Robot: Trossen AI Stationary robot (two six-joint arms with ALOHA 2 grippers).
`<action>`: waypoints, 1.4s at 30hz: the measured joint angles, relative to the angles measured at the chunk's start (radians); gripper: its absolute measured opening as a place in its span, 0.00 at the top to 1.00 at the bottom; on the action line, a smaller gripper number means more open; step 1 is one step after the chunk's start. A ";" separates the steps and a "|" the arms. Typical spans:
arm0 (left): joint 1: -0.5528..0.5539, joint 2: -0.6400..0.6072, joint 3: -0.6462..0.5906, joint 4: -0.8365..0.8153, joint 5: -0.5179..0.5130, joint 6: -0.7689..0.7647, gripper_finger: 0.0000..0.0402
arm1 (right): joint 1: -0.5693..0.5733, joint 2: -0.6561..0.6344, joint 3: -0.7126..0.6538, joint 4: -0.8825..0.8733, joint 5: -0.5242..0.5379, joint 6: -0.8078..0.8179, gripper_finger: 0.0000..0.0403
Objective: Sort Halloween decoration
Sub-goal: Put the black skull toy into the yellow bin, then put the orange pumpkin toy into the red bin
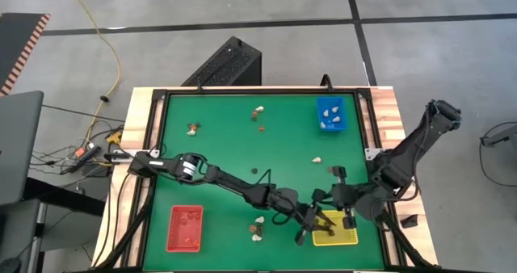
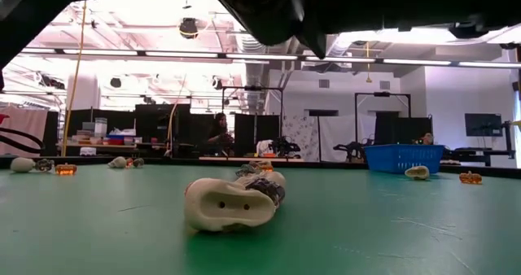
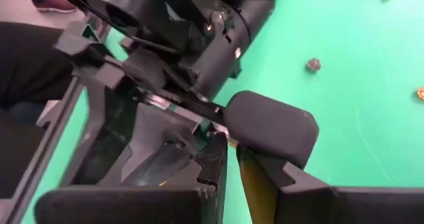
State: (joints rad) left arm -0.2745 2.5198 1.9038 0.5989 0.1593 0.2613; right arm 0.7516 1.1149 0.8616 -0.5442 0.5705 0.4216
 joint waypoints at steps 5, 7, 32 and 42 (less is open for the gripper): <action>0.003 -0.001 0.001 -0.067 -0.043 -0.024 0.78 | 0.014 -0.008 0.000 -0.035 0.020 -0.001 0.81; 0.003 -0.001 0.001 -0.090 -0.044 -0.030 0.74 | 0.020 -0.008 0.001 -0.055 0.025 0.000 0.81; 0.039 -0.579 -0.136 -1.415 -0.295 -0.115 0.68 | -0.041 -0.009 0.005 -0.202 0.065 0.153 0.81; 0.042 -1.150 -0.900 -1.103 -0.455 -0.393 0.76 | -0.127 -0.007 -0.056 0.080 0.058 -0.139 0.81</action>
State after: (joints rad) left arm -0.2320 1.3698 1.0034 -0.5042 -0.2958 -0.1321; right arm 0.6249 1.1076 0.8056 -0.4638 0.6284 0.2824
